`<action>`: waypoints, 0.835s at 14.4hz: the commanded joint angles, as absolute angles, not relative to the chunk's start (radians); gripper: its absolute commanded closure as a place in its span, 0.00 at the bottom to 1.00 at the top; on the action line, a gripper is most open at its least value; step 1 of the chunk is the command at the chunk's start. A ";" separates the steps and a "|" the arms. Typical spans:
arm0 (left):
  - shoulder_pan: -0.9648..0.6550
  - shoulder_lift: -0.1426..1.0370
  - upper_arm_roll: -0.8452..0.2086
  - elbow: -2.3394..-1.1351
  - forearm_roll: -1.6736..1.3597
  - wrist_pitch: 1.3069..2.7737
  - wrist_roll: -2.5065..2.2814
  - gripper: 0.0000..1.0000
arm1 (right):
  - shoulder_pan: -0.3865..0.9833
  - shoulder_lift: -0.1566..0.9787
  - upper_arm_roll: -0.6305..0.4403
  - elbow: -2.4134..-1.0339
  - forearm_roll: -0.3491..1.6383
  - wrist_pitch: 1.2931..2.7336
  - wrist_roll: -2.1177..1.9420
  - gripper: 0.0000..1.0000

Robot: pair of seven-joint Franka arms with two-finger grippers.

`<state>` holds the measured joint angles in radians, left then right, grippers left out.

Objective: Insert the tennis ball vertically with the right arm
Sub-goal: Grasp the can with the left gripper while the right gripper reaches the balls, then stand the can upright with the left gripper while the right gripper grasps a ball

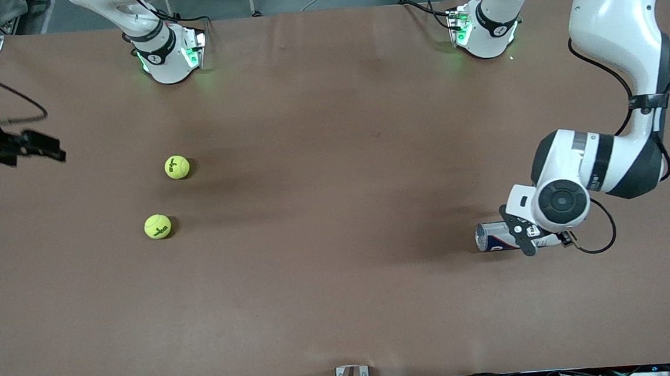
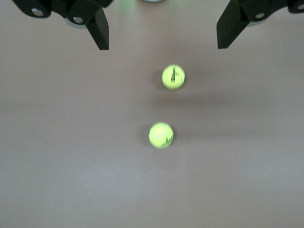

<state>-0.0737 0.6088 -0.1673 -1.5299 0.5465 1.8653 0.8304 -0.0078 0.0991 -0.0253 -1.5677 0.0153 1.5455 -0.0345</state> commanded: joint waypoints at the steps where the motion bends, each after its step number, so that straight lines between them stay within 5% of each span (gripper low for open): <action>1: -0.084 0.640 -0.166 -1.514 0.592 1.865 0.862 0.00 | -0.009 0.144 -0.025 -1.587 0.017 1.601 -0.019 0.00; 6: -0.121 0.687 -0.166 -1.509 0.676 1.868 0.844 0.00 | 0.032 0.140 -0.018 -1.814 0.023 1.784 0.173 0.00; 12: -0.127 0.727 -0.164 -1.496 0.707 1.896 0.838 0.00 | 0.038 0.107 -0.015 -2.218 0.060 2.213 0.215 0.00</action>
<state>-0.1187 0.7089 -0.1670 -1.5251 0.6777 1.8958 0.8406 0.0336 0.1699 -0.0172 -2.0603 0.0273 2.0971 0.1829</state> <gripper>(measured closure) 0.000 0.000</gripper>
